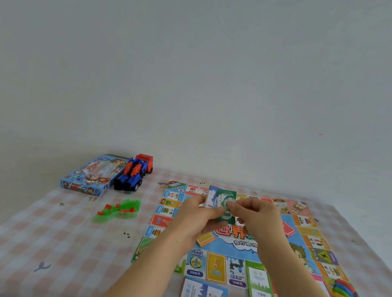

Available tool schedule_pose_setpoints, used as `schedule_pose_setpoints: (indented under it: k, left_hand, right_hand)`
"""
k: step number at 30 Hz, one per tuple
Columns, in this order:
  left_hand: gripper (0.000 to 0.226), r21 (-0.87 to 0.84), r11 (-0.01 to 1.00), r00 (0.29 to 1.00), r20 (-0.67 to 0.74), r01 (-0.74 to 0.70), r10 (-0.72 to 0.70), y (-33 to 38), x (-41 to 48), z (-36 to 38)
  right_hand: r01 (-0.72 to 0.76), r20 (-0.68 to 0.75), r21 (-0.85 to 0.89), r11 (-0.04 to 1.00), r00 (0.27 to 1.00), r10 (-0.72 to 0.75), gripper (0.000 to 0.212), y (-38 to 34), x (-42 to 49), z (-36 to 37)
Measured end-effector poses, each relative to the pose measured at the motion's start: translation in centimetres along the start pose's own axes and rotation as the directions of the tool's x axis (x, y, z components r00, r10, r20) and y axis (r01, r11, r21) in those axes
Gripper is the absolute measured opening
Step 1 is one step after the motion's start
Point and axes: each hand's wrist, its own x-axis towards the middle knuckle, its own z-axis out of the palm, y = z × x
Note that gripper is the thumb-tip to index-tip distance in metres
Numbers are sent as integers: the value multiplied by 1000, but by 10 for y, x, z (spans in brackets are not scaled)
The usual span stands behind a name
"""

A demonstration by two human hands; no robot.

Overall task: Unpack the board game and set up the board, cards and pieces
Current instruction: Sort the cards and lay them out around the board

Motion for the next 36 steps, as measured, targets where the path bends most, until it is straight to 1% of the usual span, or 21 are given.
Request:
schedule_pose_setpoints:
  k: [3,6,8,10,12,15,17,21,26,28,31,33,36]
  left_hand:
    - [19,-20,1000,1000,-5,12,-12,-2,5,2]
    - [20,21,1000,998,-65,-21,23,-6,9,0]
    - [21,45,998,994,-97,-44,48,-8,11,-2]
    - [20,51,997,994,-94,-57,62,-9,12,-2]
    - [19,10,999,995,-88,-52,53,-11,12,-2]
    - [21,-99,995,995,-98,-2,-8,-13,14,-2]
    - [25,-133,991,995,-93,21,-34,-14,15,-4]
    - [26,-131,991,995,-91,26,-38,-15,16,-8]
    - [27,-132,991,997,-76,19,-29,-14,15,-8]
    - [26,-57,998,997,-77,-19,14,-13,14,-10]
    - [29,59,997,996,-62,-53,57,-13,12,-12]
    - [30,46,998,997,-58,-51,54,-14,12,-12]
    - [30,-18,1000,998,-56,-21,20,-14,12,-12]
  right_hand:
    - [-4,-15,-10,1000,1000,4,12,2,4,0]
    - [-14,-1,-5,1000,1000,14,12,3,9,0]
    - [-26,7,-1,1000,1000,26,15,2,12,0]
    - [-28,13,-19,999,1000,29,21,0,18,1]
    - [-21,18,-50,999,1000,22,23,-1,22,2]
    - [-2,19,-40,999,1000,3,17,-1,24,4]
    - [-5,17,-41,999,1000,5,15,0,25,5]
    - [-34,48,-38,999,998,35,10,2,28,5]
    - [-25,40,-29,999,999,26,7,1,29,6]
    - [-15,54,-80,997,998,19,11,-4,27,6]
    - [21,69,-214,977,998,-7,28,-11,26,6]
    - [45,67,-285,958,997,-27,34,-13,27,7]
    - [58,59,-314,948,997,-41,29,-13,29,9]
